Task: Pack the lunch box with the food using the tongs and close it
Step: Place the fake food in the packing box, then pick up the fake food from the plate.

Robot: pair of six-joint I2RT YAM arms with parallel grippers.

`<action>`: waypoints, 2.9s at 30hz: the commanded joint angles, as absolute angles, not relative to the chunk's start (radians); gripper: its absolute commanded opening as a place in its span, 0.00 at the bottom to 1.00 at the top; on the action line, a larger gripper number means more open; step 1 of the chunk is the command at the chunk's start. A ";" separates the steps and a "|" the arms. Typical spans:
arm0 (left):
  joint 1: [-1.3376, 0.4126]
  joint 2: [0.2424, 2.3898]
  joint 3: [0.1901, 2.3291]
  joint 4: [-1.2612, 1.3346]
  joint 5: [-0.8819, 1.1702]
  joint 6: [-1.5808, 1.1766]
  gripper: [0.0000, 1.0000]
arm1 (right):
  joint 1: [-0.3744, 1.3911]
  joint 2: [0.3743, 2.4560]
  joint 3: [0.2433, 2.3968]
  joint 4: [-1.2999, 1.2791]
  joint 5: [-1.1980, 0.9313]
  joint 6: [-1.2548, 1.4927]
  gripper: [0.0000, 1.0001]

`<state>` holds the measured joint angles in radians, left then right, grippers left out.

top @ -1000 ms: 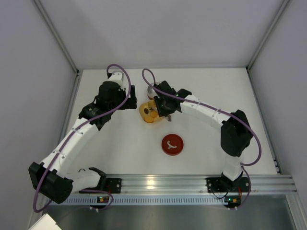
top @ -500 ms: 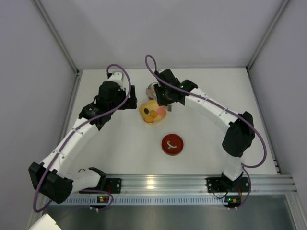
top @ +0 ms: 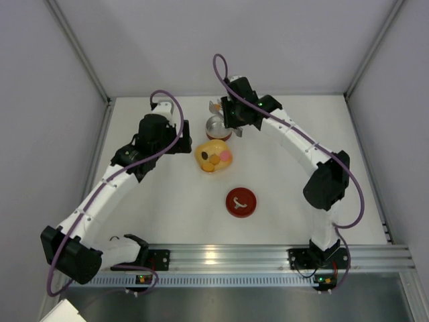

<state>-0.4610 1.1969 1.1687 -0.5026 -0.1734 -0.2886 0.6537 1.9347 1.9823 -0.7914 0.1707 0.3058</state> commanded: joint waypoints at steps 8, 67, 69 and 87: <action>-0.462 1.209 1.167 -0.502 -0.172 -0.284 0.99 | 0.646 1.983 1.976 -0.781 0.153 0.295 0.29; -0.460 1.210 1.167 -0.502 -0.158 -0.290 0.99 | 0.853 1.802 1.615 -0.684 0.100 0.353 0.43; -0.460 1.209 1.169 -0.502 -0.158 -0.288 0.99 | 0.854 1.816 1.620 -0.684 0.100 0.353 0.43; -0.462 1.212 1.167 -0.503 -0.160 -0.287 0.99 | 0.856 1.881 1.638 -0.673 0.104 0.350 0.34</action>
